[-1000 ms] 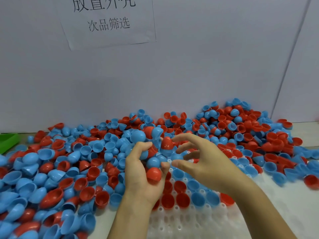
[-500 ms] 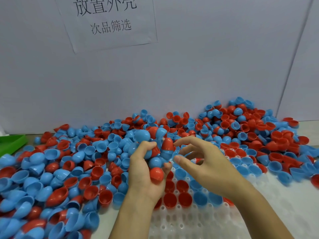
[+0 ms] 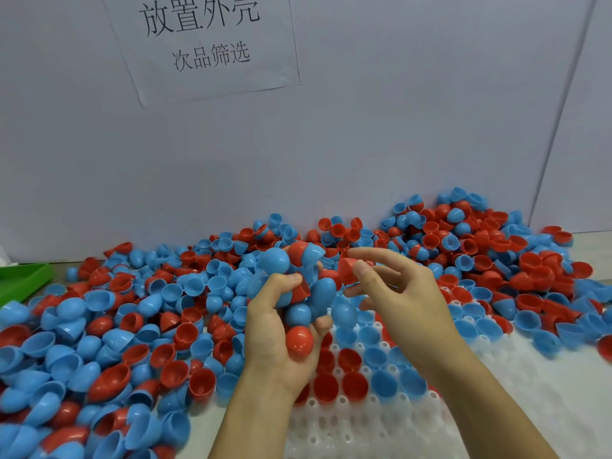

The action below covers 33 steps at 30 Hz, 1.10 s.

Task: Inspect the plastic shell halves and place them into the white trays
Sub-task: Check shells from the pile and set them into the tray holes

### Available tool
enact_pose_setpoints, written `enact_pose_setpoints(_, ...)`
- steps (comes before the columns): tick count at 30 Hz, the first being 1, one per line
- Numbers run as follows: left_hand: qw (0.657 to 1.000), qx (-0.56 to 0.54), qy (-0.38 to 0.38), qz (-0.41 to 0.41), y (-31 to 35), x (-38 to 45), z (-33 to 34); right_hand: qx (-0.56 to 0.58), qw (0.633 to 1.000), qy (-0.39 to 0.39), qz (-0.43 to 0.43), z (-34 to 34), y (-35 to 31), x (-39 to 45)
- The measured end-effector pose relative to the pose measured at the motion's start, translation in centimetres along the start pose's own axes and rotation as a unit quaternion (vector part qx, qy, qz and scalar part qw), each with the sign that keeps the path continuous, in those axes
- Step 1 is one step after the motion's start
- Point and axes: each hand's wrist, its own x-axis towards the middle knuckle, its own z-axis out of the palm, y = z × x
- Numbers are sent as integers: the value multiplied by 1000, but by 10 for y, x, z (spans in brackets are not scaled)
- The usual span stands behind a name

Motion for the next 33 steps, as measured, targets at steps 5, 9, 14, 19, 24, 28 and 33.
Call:
enact_pose_setpoints(5, 1000, -5, 0, 1, 2, 1, -2, 125, 989, -3, 83, -2, 1, 2)
enact_pose_setpoints(9, 1000, -5, 13, 6, 3, 2, -2, 191, 975, -7, 117, -4, 2, 4)
enact_pose_setpoints(14, 1000, -9, 22, -4, 4, 2, -3, 177, 976, 24, 124, -4, 2, 5)
enact_pose_setpoints(19, 1000, -2, 30, 6, 4, 3, -2, 200, 967, 53, 152, -2, 1, 6)
enact_pose_setpoints(24, 1000, 9, 20, 3, 2, 3, -3, 141, 979, 27, 147, 4, -3, 2)
enact_pose_setpoints(28, 1000, 12, 21, 1, 1, 3, -4, -11, 996, 22, 83, 11, -2, -3)
enact_pose_setpoints(33, 1000, 10, 10, -13, 2, 2, -4, -200, 979, 31, -26, 14, -2, -6)
